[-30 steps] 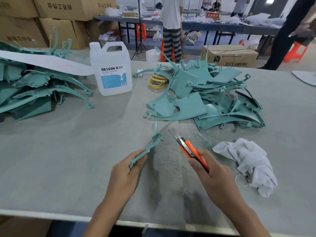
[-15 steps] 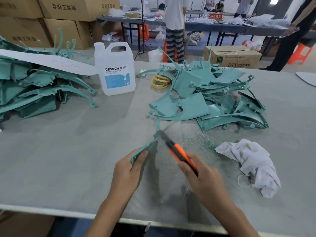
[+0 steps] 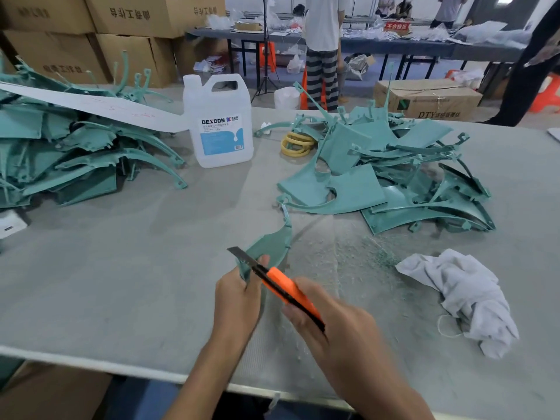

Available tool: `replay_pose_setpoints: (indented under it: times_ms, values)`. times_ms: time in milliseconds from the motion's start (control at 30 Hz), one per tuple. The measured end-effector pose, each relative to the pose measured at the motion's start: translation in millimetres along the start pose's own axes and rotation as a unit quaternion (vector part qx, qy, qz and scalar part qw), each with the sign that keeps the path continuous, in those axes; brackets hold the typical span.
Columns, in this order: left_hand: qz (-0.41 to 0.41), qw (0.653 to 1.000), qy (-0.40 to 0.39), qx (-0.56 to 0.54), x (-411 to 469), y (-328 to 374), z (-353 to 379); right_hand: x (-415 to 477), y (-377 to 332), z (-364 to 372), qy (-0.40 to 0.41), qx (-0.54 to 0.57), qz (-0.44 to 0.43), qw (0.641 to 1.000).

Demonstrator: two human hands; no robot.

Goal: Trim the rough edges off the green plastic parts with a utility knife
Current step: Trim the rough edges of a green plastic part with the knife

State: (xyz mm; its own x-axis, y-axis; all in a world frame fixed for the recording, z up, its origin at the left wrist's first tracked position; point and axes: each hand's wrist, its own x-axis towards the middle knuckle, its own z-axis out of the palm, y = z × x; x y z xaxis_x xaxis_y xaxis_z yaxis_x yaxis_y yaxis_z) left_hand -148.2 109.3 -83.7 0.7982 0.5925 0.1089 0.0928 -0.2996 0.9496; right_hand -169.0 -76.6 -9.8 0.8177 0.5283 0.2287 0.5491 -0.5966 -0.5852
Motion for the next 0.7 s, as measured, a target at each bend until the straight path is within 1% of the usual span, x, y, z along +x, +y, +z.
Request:
replay_pose_setpoints:
  times_ms: [100,167,300,333,433,467,567,600,700]
  values:
    - [0.013,1.0,0.012,-0.003,0.0,1.0,0.4,11.2,10.4,-8.6,0.05,-0.037,0.031,0.998]
    - [0.01,1.0,0.014,-0.015,-0.8,2.0,0.2,14.8,17.9,-16.5,0.073,-0.038,0.049,0.995]
    - [0.012,1.0,0.011,0.02,-0.1,0.9,0.7,7.8,5.5,-13.6,0.031,-0.046,0.001,0.998]
    - [0.015,1.0,0.011,0.022,0.1,1.1,0.6,10.2,7.4,-13.2,0.038,-0.055,0.006,0.998]
    - [0.018,1.0,0.019,-0.005,0.1,0.4,0.3,19.5,24.8,-18.3,0.066,-0.05,0.059,0.995]
    - [0.022,1.0,0.017,-0.007,-0.4,-0.1,0.3,18.9,27.5,-18.7,0.067,-0.04,0.058,0.995]
    - [0.027,1.0,0.006,0.009,-0.8,-1.4,0.4,11.1,19.7,-10.5,0.026,-0.024,0.022,0.999]
    - [0.027,1.0,0.008,0.009,-0.5,-0.9,0.2,12.2,21.3,-9.4,0.024,-0.022,0.028,0.999]
    - [0.017,1.0,0.016,-0.003,0.1,0.3,-0.7,28.8,42.0,-17.5,0.053,-0.003,0.103,0.993]
